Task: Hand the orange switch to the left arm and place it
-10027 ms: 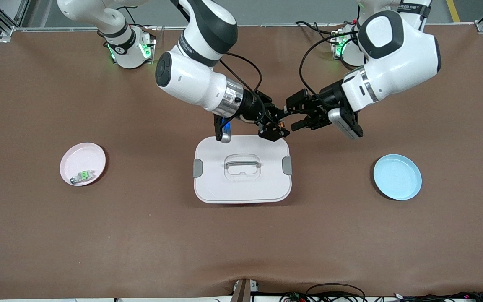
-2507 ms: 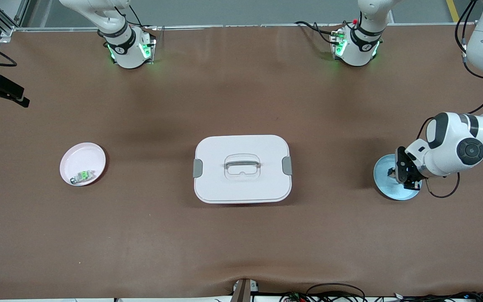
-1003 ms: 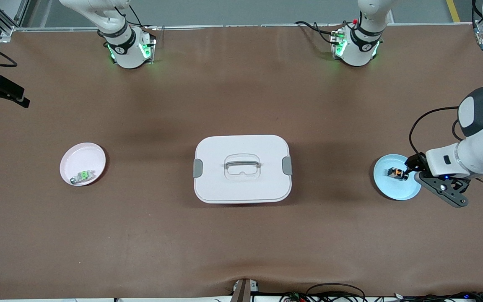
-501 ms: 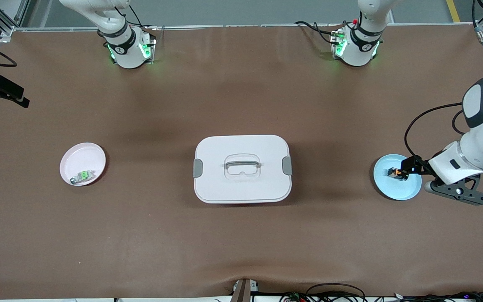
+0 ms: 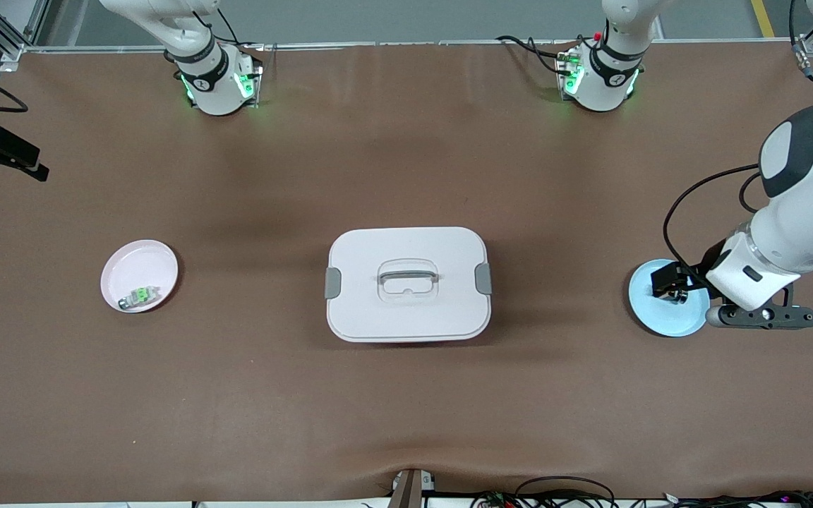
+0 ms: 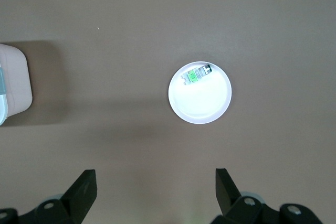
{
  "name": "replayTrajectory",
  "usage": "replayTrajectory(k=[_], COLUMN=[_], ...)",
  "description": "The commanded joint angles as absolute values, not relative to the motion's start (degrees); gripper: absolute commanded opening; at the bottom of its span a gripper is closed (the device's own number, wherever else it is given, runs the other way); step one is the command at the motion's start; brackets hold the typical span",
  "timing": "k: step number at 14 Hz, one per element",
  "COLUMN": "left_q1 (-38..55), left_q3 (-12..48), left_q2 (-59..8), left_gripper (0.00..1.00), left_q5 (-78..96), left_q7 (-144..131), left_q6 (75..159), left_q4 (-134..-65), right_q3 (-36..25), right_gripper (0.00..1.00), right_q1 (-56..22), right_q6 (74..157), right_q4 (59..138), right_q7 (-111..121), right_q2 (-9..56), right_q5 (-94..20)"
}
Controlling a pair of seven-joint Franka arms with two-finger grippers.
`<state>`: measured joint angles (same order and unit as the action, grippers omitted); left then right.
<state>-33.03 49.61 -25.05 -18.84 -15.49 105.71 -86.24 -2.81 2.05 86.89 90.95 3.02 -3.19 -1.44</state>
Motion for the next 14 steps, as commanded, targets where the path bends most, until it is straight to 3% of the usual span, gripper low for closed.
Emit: replayTrajectory(k=[1, 11, 14], left_q1=[-30.86, -12.14, -8.46], left_q3=[47.91, 29.11, 21.65], left_q2=[-21.37, -12.84, -8.8], left_gripper=[1.0, 1.0, 1.0], left_q5=[-18.54, -17.23, -7.59], left_q7=[-15.47, -15.29, -14.25], left_q6=[104.33, 101.52, 97.93], left_q4=[-86.66, -87.54, -87.63], right_q3=[-1.93, -1.93, -1.93], right_gripper=[1.0, 1.0, 1.0], right_q1=[3.25, 3.25, 3.25], right_q6=[85.96, 85.96, 85.96], right_q4=[89.3, 89.21, 89.3], right_q7=[3.25, 3.25, 3.25], right_q2=[-2.64, -2.64, -2.64], right_q5=[-0.7, -0.7, -0.7])
